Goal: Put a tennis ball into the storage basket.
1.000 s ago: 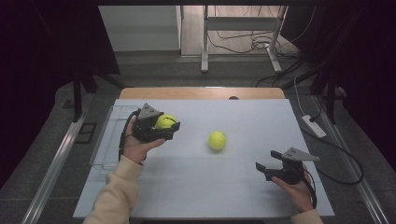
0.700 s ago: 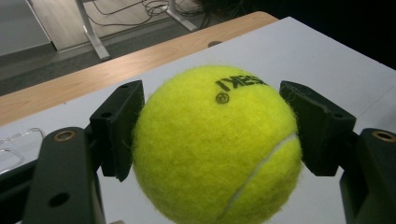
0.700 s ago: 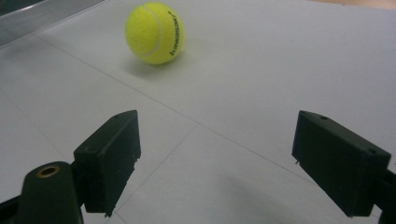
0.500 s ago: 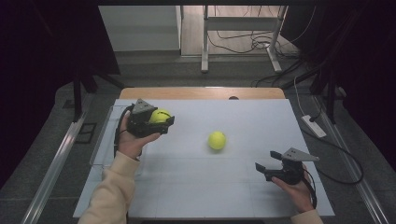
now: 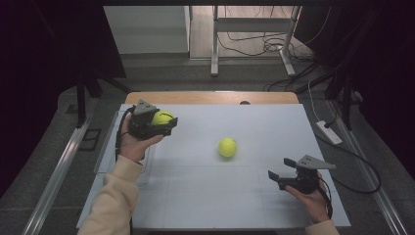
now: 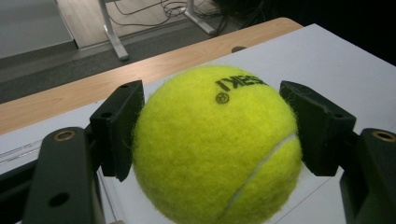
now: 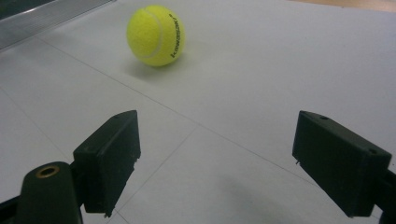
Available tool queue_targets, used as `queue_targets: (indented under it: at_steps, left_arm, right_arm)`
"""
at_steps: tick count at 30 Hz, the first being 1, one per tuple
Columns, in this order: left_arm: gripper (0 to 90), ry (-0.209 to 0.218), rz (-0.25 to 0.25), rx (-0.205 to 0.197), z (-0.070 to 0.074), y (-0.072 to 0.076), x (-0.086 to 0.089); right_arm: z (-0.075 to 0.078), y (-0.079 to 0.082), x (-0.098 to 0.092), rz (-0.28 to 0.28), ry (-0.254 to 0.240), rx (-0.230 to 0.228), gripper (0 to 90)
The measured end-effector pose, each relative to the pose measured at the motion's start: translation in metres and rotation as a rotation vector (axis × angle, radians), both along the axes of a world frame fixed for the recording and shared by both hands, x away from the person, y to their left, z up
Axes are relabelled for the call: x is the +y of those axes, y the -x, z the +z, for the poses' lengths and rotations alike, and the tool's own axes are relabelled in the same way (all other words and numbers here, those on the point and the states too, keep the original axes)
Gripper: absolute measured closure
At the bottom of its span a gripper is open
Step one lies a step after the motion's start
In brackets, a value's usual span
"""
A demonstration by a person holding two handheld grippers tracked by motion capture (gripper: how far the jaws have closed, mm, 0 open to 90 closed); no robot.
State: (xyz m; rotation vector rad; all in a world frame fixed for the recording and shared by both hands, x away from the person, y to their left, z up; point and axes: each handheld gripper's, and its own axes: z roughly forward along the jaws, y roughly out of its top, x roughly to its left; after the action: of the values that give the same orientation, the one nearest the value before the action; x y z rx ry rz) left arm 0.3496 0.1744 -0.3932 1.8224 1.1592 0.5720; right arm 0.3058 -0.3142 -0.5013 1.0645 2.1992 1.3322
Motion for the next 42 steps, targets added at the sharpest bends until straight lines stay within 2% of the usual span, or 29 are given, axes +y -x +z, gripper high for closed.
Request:
queue_targets:
  at_steps: [19,35,38,42]
  left_arm:
    - [26.7,-0.021,0.067,0.003,0.003,-0.007,0.023]
    - [26.7,-0.050,0.093,-0.004,0.003,-0.017,0.032]
    - [26.6,-0.041,0.104,0.004,0.003,-0.021,0.035]
    - [26.7,-0.049,0.114,0.009,0.002,-0.023,0.038]
  right_arm:
    - [-0.001,0.000,0.002,0.004,0.003,0.002,15.2]
    - [-0.001,0.000,0.001,0.004,0.003,0.008,15.1]
    - [-0.002,0.000,0.001,0.004,0.004,0.009,15.2]
    - [-0.002,0.000,0.001,0.005,0.005,0.011,15.2]
